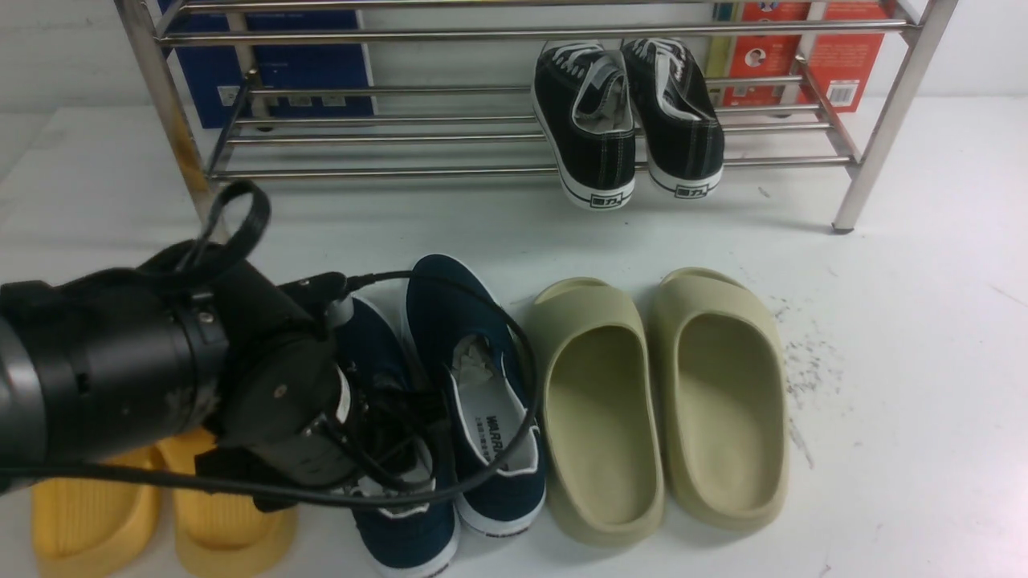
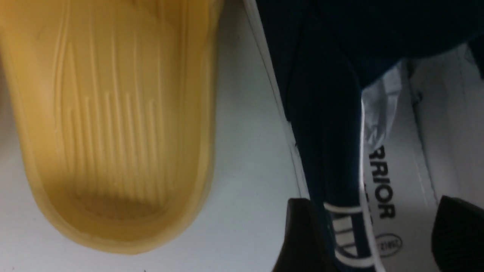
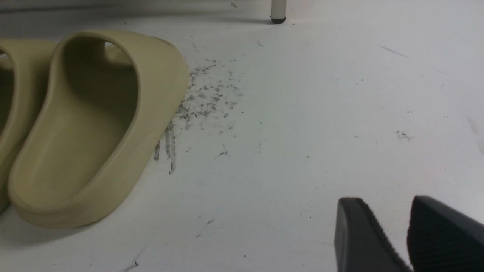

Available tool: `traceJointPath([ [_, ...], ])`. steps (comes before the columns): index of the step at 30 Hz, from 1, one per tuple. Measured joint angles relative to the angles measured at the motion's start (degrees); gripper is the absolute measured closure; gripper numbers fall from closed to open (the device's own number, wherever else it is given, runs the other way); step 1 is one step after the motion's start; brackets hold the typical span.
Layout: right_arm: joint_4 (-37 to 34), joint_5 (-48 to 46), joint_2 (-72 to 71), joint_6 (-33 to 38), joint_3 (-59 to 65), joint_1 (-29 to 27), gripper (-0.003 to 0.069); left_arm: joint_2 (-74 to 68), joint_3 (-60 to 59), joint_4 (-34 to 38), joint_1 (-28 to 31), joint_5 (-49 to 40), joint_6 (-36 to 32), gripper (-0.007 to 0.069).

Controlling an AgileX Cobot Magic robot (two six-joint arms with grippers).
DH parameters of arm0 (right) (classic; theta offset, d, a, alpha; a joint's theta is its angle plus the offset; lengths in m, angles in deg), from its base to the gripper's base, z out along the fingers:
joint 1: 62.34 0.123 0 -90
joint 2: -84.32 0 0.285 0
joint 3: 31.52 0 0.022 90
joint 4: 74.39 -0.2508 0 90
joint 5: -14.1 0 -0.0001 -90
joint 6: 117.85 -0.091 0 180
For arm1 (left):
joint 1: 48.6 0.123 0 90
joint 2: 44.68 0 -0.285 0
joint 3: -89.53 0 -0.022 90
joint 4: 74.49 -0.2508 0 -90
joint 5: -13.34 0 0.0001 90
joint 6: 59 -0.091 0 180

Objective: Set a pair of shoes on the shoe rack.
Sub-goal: Use the left arm to grab the shoe closest to it, then use the left arm to put a shoe into the shoe rack

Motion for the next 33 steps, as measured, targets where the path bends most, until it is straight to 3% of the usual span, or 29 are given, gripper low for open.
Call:
traceJointPath([
  [5,0.0,0.0,0.0,0.0,0.0,0.0,0.0422,-3.8,0.0,-0.9,0.0,0.9,2.7,0.0231],
  [7,0.0,0.0,0.0,0.0,0.0,0.0,0.0421,-5.6,0.0,-0.9,0.0,1.5,3.6,0.0329],
  [8,0.0,0.0,0.0,0.0,0.0,0.0,0.0421,-5.9,0.0,-0.9,0.0,1.5,3.7,0.0338],
  [11,0.0,0.0,0.0,0.0,0.0,0.0,0.0421,-6.7,0.0,-0.7,0.0,1.6,4.0,0.053],
  [13,0.0,0.0,0.0,0.0,0.0,0.0,0.042,-6.6,0.0,-0.7,0.0,0.9,4.0,0.0608],
  [23,0.0,0.0,0.0,0.0,0.0,0.0,0.0419,2.8,-0.1,-1.0,0.0,-6.5,2.7,0.0608],
  [28,0.0,0.0,0.0,0.0,0.0,0.0,0.0419,10.2,4.3,-2.9,0.0,-14.0,-6.3,0.0608],
  [33,0.0,0.0,0.0,0.0,0.0,0.0,0.0419,9.7,9.9,-3.4,0.0,-14.9,-13.8,0.0608],
])
